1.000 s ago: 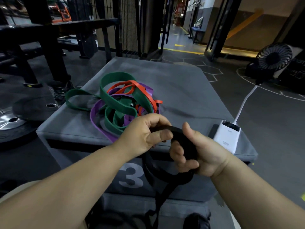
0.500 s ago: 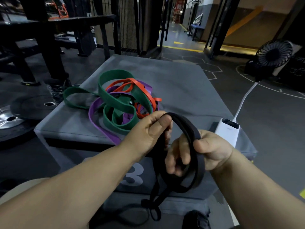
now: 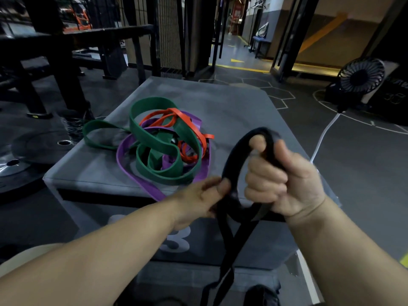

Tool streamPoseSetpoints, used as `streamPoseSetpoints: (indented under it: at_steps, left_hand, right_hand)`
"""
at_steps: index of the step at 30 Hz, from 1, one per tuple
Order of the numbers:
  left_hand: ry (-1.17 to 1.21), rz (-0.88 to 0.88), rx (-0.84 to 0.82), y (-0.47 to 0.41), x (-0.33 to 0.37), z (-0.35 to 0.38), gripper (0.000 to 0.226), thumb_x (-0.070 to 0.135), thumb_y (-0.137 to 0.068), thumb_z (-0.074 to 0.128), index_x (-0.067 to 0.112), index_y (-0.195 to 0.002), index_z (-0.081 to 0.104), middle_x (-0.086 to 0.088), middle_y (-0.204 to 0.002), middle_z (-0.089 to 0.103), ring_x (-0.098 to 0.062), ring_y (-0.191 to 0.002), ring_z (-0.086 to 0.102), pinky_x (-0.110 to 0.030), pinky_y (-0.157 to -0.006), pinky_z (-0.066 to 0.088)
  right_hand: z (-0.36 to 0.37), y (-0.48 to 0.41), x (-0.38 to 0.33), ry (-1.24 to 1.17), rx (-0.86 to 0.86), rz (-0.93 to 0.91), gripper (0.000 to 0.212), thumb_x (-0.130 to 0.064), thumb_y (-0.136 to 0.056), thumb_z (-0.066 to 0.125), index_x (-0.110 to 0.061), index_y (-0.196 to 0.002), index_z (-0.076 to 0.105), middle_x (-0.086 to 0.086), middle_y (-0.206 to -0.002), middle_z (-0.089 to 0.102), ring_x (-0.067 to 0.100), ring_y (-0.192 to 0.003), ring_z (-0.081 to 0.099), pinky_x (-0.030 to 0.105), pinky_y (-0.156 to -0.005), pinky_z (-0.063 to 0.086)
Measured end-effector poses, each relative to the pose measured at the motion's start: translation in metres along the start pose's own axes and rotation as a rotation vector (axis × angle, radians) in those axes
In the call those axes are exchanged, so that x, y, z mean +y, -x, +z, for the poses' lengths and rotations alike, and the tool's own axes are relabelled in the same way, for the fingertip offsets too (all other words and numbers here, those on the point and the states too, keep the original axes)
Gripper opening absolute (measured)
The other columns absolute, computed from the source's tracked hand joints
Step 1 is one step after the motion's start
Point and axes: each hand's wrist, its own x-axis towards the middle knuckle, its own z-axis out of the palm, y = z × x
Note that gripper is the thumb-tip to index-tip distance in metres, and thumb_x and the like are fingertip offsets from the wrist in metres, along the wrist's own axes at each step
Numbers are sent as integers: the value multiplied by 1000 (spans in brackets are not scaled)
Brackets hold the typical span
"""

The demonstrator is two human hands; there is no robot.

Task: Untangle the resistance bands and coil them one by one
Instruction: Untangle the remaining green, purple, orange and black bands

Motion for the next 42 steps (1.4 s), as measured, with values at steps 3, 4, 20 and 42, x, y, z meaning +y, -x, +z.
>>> streamPoseSetpoints:
  at_steps: [3, 4, 20, 42]
  left_hand:
    - [-160, -124, -188, 1, -15, 1, 32, 43, -83, 71, 21, -98, 55, 9, -75, 60, -8, -76, 56, -28, -81, 46]
    - [-190, -125, -197, -1, -17, 0, 30, 33, -83, 73, 19, -103, 55, 7, -77, 57, -8, -77, 54, -26, -79, 47]
    - [-218, -17, 266, -17, -26, -5, 13, 25, -89, 67, 13, -85, 70, -12, -84, 72, -24, -81, 65, -46, -89, 52]
    - [-647, 344, 223, -1, -5, -2, 19, 25, -92, 62, 38, -103, 55, 21, -87, 64, 10, -76, 59, -16, -75, 48]
  right_hand:
    - [2, 3, -15, -54, 90, -113, 20, -21, -99, 53, -3, -109, 52, 1, -66, 34, 12, -55, 30, 24, -55, 35]
    - [3, 5, -20, -55, 117, -151, 21, -21, -98, 54, -4, -109, 52, 0, -66, 33, 12, -55, 30, 24, -55, 34]
    - [-3, 29, -60, -50, 288, -537, 9, -18, -94, 56, -12, -102, 55, -1, -68, 46, 11, -58, 45, 23, -62, 45]
    - [-12, -3, 22, 1055, 775, -303, 39, -20, -97, 57, -45, -119, 38, 0, -80, 59, 9, -78, 62, 26, -82, 50]
